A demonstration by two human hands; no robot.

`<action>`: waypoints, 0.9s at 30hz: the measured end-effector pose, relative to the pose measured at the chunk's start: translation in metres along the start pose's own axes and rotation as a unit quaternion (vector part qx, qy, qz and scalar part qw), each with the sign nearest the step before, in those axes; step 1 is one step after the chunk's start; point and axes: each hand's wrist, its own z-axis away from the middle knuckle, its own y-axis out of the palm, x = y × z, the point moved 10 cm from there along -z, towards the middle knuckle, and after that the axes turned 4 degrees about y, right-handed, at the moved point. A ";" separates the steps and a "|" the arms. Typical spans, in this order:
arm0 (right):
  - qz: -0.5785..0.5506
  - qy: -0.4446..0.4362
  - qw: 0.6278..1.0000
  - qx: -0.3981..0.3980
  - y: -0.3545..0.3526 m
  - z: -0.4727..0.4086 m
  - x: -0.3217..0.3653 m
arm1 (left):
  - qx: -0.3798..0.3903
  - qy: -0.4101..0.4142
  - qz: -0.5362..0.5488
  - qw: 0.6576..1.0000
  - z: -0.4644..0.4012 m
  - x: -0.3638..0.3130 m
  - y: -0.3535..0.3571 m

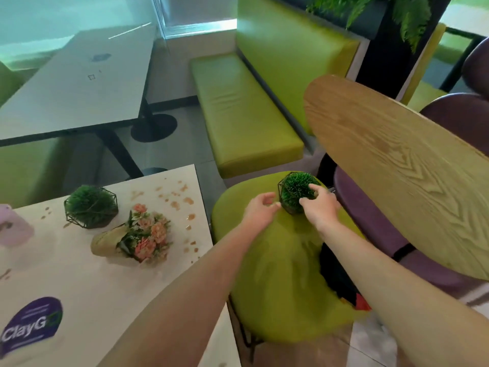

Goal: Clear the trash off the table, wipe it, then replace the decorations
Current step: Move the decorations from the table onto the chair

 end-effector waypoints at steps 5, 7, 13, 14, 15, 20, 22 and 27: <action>-0.065 -0.013 0.992 0.106 0.044 0.055 0.026 | -0.072 0.030 0.018 0.997 0.054 0.017 -0.079; -0.076 -0.025 0.986 0.146 0.066 0.078 0.036 | -0.110 0.037 0.023 0.993 0.074 0.028 -0.112; -0.074 -0.033 0.969 0.233 0.147 0.145 0.059 | -0.178 0.061 0.007 0.982 0.128 0.064 -0.209; -0.074 -0.032 0.965 0.251 0.166 0.161 0.067 | -0.188 0.056 -0.004 0.981 0.137 0.076 -0.233; -0.072 -0.026 0.961 0.264 0.176 0.170 0.067 | -0.190 0.050 -0.014 0.980 0.142 0.083 -0.245; -0.044 -0.015 0.949 0.312 0.238 0.219 0.075 | -0.160 0.012 -0.110 0.981 0.155 0.129 -0.317; -0.033 -0.015 0.947 0.319 0.254 0.229 0.075 | -0.128 0.005 -0.203 0.971 0.148 0.136 -0.326; -0.048 -0.002 0.949 0.311 0.297 0.246 0.081 | -0.002 0.006 -0.385 0.923 0.126 0.166 -0.319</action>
